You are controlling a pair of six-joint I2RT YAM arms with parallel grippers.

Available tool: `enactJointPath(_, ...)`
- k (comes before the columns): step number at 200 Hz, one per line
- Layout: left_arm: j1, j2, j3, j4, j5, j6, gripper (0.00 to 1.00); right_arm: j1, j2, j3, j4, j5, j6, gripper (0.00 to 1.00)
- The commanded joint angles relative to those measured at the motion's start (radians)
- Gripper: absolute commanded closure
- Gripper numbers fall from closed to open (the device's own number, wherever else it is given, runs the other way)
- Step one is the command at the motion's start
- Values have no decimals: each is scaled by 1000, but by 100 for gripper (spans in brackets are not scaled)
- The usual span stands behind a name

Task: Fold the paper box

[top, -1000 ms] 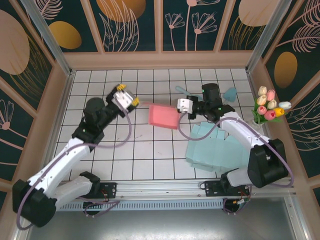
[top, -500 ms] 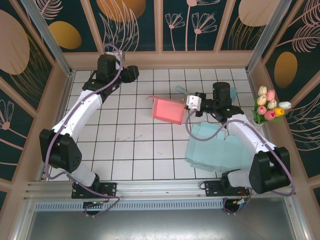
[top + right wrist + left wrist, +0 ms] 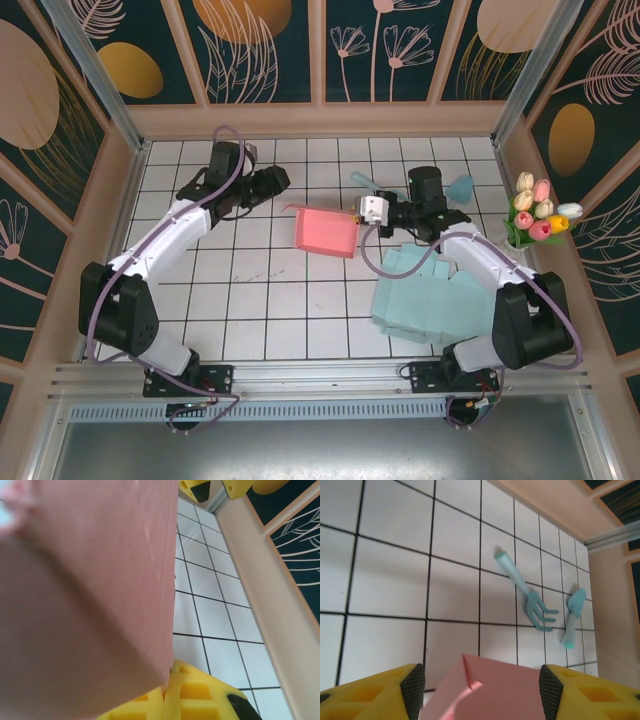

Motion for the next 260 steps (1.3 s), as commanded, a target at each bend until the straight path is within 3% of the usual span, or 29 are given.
enactJointPath(1,-40,-41,-26,32,14,-55,35,26,16,6,79,-16,-1,100)
enactJointPath(66,-82,-61,-114,66,-12,-159,32,77,22,-35,181,66,27,100)
enactJointPath(125,-134,-61,-152,194,22,-261,44,162,43,-55,247,126,42,100)
enactJointPath(153,-143,-67,-176,205,7,-263,54,171,55,-54,229,129,36,100)
enactJointPath(193,-142,-64,-229,188,-69,-228,57,171,95,-49,156,150,0,100)
enactJointPath(260,-143,4,-309,258,-86,-236,59,173,175,-14,13,257,-77,86)
